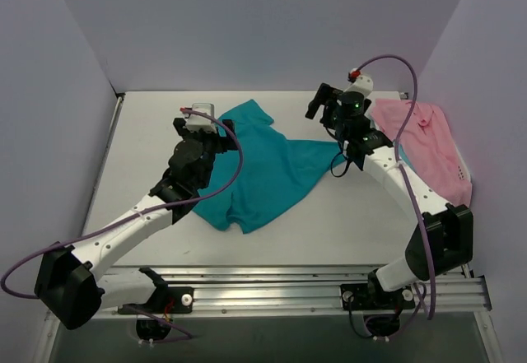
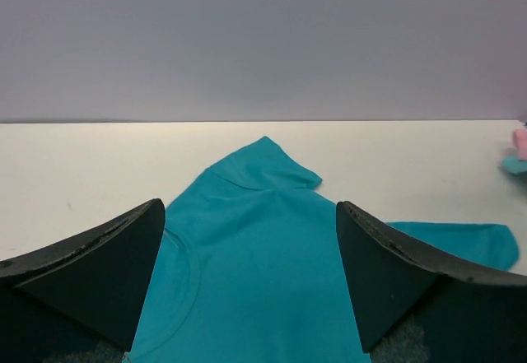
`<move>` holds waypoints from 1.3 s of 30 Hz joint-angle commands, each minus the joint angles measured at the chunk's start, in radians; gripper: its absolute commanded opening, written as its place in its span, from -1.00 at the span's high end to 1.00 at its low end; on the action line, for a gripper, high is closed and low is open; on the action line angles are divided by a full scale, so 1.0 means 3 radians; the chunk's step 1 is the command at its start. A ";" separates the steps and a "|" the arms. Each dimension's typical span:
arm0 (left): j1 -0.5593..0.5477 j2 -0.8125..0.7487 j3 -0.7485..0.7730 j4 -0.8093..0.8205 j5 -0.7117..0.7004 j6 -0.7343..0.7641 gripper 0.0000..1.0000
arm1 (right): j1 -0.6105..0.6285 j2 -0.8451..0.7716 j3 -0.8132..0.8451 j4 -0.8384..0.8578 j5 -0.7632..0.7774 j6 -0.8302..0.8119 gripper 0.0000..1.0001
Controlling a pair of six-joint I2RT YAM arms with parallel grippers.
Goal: Fold and stack the t-shirts
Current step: Flatten out the tshirt
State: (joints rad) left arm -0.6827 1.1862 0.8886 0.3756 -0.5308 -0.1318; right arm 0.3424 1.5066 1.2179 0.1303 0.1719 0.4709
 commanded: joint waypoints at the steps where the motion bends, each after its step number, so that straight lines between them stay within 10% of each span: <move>1: 0.0056 0.0243 0.0228 0.0291 -0.0341 0.0590 -0.88 | -0.0128 -0.0113 0.0006 0.0046 0.0286 -0.0123 -1.00; 5: 0.0346 0.0392 0.0421 0.0421 -0.0108 0.0507 -0.88 | -0.0414 -0.0139 -0.0326 0.0297 0.0108 0.0046 -0.99; 11: 0.1062 0.1163 0.1592 -0.1118 0.0531 -0.0139 -0.88 | -0.0865 0.0198 -0.0265 0.0138 -0.0215 0.0179 -0.99; 26: 0.1509 0.4389 0.5509 -0.3010 0.2050 -0.0552 -0.95 | -0.1024 0.0321 -0.0414 0.0348 -0.0419 0.0245 -1.00; 39: 0.1621 0.5336 0.5975 -0.2377 0.2858 -0.1018 -0.88 | -0.1039 0.0367 -0.0470 0.0466 -0.0496 0.0276 -0.99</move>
State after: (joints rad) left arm -0.2146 2.7380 2.5904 -0.4397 0.2295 -0.3748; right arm 0.0380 1.6020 1.0794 0.2314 0.0334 0.5495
